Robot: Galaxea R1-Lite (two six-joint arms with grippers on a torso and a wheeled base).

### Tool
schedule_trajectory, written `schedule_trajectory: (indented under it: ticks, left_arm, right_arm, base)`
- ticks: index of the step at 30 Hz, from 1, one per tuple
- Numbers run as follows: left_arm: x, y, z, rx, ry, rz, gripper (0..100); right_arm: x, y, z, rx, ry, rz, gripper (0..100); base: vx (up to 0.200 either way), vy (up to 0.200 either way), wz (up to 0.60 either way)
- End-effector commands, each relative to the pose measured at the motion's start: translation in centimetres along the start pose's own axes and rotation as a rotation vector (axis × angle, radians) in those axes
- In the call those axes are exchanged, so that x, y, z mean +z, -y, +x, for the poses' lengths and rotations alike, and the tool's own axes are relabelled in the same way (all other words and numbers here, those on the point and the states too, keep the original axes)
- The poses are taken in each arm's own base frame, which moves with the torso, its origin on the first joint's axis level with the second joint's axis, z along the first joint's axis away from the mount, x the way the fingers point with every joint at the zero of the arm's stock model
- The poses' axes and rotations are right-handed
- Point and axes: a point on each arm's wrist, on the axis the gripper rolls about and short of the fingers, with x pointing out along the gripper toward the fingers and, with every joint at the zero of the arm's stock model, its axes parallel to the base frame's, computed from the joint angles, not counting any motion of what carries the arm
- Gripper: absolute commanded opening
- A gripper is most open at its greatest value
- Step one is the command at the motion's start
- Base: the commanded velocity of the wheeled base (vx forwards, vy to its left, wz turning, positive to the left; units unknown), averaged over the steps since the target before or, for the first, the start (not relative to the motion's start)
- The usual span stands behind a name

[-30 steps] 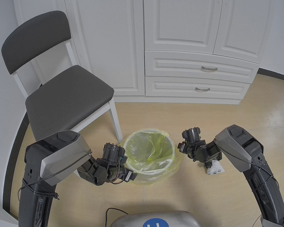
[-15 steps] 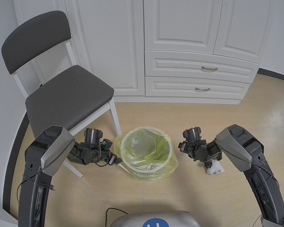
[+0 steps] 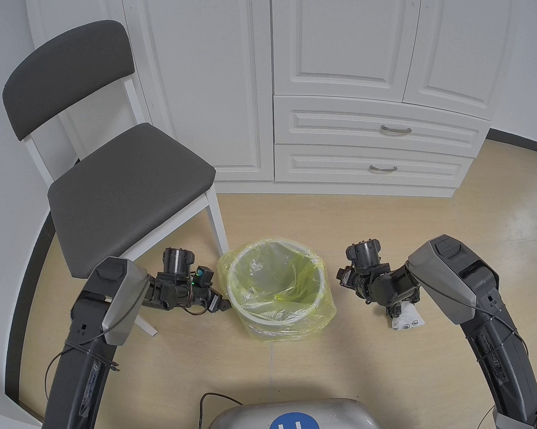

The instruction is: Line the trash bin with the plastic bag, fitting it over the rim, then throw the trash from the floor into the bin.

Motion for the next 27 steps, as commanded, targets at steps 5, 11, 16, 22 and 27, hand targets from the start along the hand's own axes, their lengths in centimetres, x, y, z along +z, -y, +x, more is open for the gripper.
schedule_trajectory:
  ticks: [5,11,16,22,27]
  left_arm:
    - [-3.5,0.7,2.3,-0.085,-0.068,-0.044,100]
    - [-3.4,-1.6,0.6,-0.089,-0.041,0.027,100]
    - [-1.4,-2.6,-2.4,-0.206,0.008,0.077,100]
    - [-0.9,-1.8,-3.7,-0.234,0.002,0.098,100]
    - [-1.0,-0.2,-3.4,-0.265,0.000,0.130,100]
  right_arm:
    - [0.0,0.1,0.1,0.008,-0.005,0.003,100]
    - [0.0,0.1,0.1,0.007,-0.006,0.004,100]
    - [0.0,0.1,0.1,0.007,-0.006,0.002,100]
    - [-0.1,0.1,0.1,0.007,-0.007,0.000,100]
    - [-0.2,0.0,0.0,0.009,-0.008,-0.001,100]
  base:
    - [0.000,0.000,0.00]
    - [0.000,0.000,0.00]
    - [0.000,0.000,0.00]
    - [0.000,0.000,0.00]
    - [0.000,0.000,0.00]
